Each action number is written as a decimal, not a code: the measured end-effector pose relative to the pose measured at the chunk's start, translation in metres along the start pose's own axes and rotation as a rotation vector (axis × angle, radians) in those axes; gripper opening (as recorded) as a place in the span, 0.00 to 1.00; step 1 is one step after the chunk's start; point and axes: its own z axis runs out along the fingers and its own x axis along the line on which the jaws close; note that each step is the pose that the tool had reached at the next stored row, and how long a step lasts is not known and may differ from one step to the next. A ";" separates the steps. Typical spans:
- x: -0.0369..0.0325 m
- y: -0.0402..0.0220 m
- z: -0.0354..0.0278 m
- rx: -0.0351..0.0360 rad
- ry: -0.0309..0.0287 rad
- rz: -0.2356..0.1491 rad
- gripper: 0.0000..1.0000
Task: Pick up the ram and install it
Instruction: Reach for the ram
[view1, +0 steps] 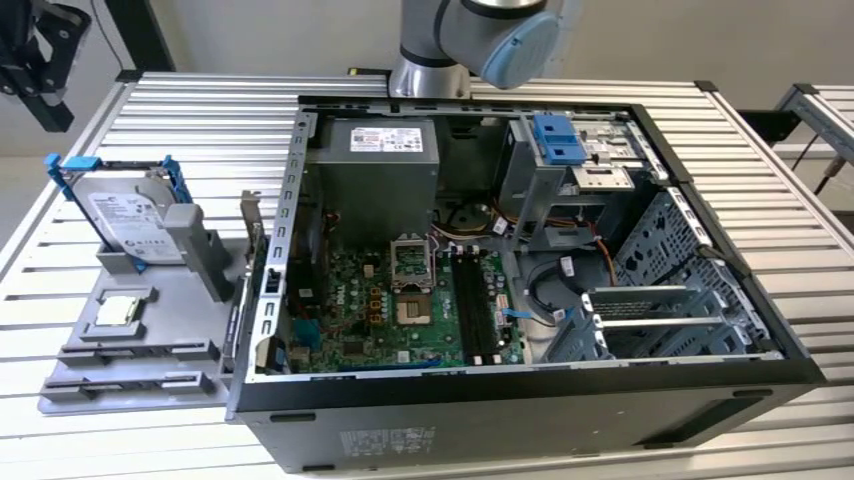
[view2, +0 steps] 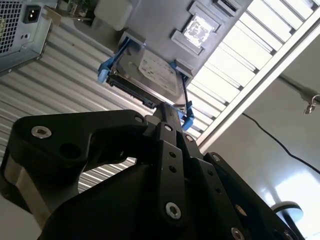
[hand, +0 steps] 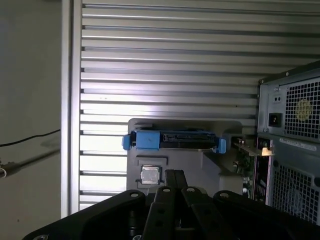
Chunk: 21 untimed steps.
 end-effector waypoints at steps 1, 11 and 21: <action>0.0004 -0.0010 0.0000 0.0000 0.0000 0.000 0.00; 0.0016 -0.0111 -0.0002 0.0000 0.0001 0.000 0.00; 0.0026 -0.0298 -0.0003 0.0000 0.0000 0.000 0.00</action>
